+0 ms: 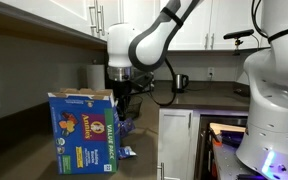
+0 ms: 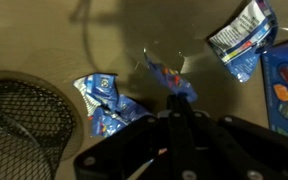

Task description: Put a blue packet in the basket

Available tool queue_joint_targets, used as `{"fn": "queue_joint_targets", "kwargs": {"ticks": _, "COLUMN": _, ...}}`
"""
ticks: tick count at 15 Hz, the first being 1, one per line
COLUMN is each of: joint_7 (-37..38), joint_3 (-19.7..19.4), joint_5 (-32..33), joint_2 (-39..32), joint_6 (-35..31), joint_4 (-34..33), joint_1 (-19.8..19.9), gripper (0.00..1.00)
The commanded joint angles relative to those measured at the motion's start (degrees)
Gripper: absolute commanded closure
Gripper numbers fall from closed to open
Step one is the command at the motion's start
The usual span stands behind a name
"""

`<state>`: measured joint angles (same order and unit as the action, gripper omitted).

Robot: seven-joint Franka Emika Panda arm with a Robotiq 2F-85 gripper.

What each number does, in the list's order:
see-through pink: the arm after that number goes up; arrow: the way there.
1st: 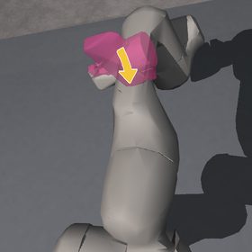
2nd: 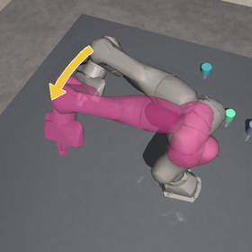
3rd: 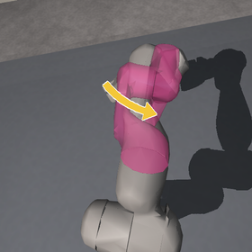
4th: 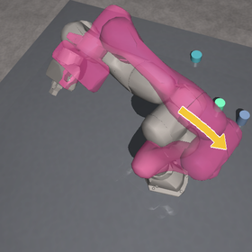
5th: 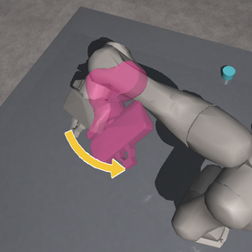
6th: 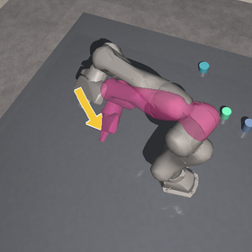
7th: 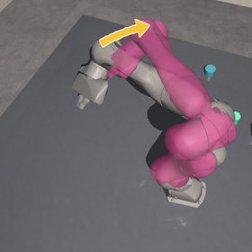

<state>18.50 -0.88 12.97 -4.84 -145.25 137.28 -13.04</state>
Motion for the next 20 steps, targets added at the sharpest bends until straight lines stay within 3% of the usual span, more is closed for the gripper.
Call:
{"fn": "queue_joint_targets", "kwargs": {"ticks": 1, "joint_7": -1.5, "joint_3": 0.9, "joint_5": 0.0, "joint_2": 7.7, "joint_6": 4.9, "joint_4": 1.9, "joint_1": 4.2, "gripper": 0.97}}
{"fn": "queue_joint_targets", "kwargs": {"ticks": 6, "joint_7": -1.3, "joint_3": 1.1, "joint_5": -0.3, "joint_2": 12.1, "joint_6": 6.2, "joint_4": 1.9, "joint_1": 8.6, "gripper": 0.97}}
{"fn": "queue_joint_targets", "kwargs": {"ticks": 7, "joint_7": -1.4, "joint_3": 1.2, "joint_5": -0.9, "joint_2": 12.3, "joint_6": 5.9, "joint_4": 2.1, "joint_1": 9.1, "gripper": 0.71}}
{"fn": "queue_joint_targets", "kwargs": {"ticks": 8, "joint_7": -1.7, "joint_3": 1.4, "joint_5": -1.8, "joint_2": 12.2, "joint_6": 5.7, "joint_4": 2.4, "joint_1": 9.2, "gripper": 0.71}}
{"fn": "queue_joint_targets", "kwargs": {"ticks": 17, "joint_7": -5.2, "joint_3": 5.1, "joint_5": -18.0, "joint_2": 10.1, "joint_6": 6.3, "joint_4": 7.1, "joint_1": 6.4, "gripper": 0.14}}
{"fn": "queue_joint_targets", "kwargs": {"ticks": 19, "joint_7": -4.5, "joint_3": 6.0, "joint_5": -18.0, "joint_2": 9.2, "joint_6": 5.3, "joint_4": 8.6, "joint_1": 6.3, "gripper": 0.02}}
{"fn": "queue_joint_targets", "kwargs": {"ticks": 20, "joint_7": -3.0, "joint_3": 6.4, "joint_5": -16.1, "joint_2": 8.3, "joint_6": 4.6, "joint_4": 9.4, "joint_1": 6.4, "gripper": 0.01}}
